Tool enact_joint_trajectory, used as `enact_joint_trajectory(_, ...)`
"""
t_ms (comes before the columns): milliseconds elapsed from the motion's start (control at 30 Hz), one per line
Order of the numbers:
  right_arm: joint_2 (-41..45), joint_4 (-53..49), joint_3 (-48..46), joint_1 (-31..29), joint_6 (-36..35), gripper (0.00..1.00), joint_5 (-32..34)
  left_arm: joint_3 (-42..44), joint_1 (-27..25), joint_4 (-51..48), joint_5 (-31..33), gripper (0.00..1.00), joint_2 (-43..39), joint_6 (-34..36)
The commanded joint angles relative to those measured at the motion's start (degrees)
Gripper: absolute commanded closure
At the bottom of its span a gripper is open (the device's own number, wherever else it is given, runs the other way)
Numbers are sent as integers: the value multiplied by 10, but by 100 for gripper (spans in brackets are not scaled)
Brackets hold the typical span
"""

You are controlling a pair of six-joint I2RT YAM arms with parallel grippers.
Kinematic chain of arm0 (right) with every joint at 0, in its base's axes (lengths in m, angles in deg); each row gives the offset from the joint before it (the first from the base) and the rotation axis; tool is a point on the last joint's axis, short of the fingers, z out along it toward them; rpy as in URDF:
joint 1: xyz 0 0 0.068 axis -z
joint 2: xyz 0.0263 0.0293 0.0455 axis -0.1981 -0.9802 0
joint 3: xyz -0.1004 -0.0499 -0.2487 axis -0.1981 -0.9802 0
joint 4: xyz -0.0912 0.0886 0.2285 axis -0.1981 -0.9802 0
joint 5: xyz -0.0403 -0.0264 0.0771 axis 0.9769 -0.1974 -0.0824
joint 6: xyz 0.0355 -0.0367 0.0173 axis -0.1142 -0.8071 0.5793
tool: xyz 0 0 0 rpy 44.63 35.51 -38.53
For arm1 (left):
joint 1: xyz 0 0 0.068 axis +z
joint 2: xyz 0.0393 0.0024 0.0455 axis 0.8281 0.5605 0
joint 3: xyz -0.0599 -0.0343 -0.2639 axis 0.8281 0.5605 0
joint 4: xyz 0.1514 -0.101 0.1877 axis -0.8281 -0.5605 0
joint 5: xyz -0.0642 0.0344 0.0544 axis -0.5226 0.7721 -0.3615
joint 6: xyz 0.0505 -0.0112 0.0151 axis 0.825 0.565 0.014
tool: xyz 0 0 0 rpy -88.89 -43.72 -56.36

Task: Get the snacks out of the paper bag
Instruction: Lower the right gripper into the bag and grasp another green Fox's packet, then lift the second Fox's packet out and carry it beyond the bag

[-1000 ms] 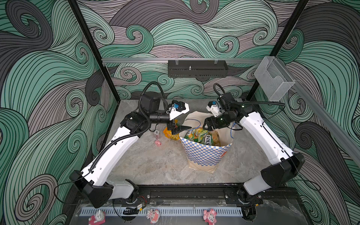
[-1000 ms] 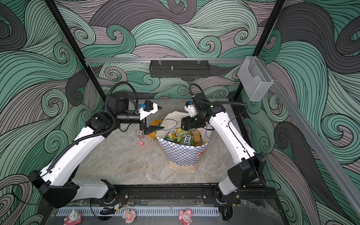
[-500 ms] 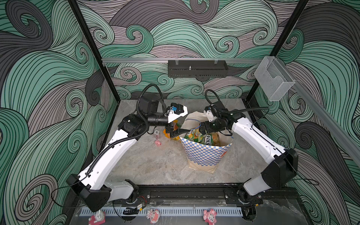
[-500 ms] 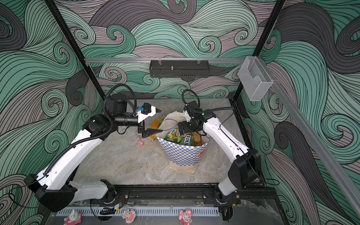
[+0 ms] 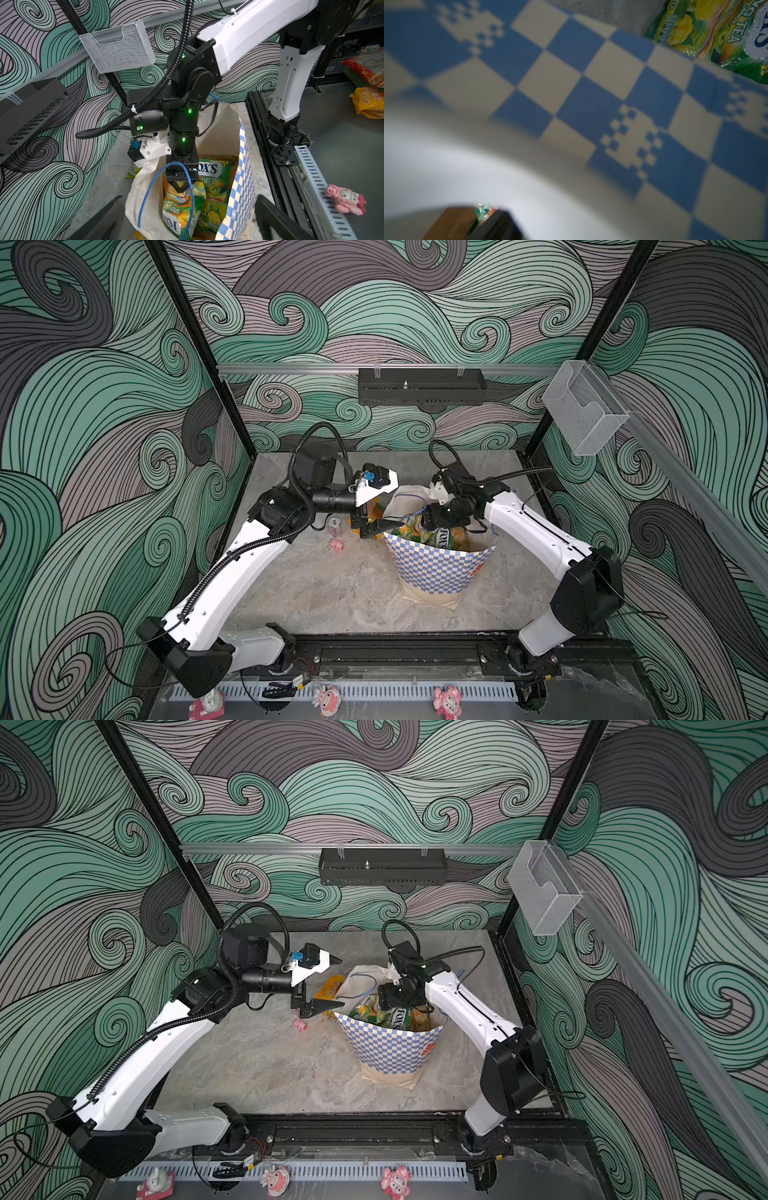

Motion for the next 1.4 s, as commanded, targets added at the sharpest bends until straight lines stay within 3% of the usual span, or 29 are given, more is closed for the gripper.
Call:
enact_joint_trajectory(0, -1, -8, -7, -5, 8, 30, -3, 1, 4, -14, -14, 1, -9, -2)
enact_joint_trajectory(367, 19, -5, -3, -5, 14, 70, 7, 11, 3, -15, -11, 1, -20, -3)
enact_joint_trajectory(667, 46, -12, 34, -5, 17, 95, 7, 20, -2, -14, -4, 1, -31, -8)
enact_joint_trajectory(800, 59, -18, 51, -5, 16, 100, 1, 32, -3, -8, 2, 1, -40, -8)
enact_joint_trajectory(1367, 101, -50, 156, -5, 24, 100, 30, 68, -3, 53, 8, 1, -69, -38)
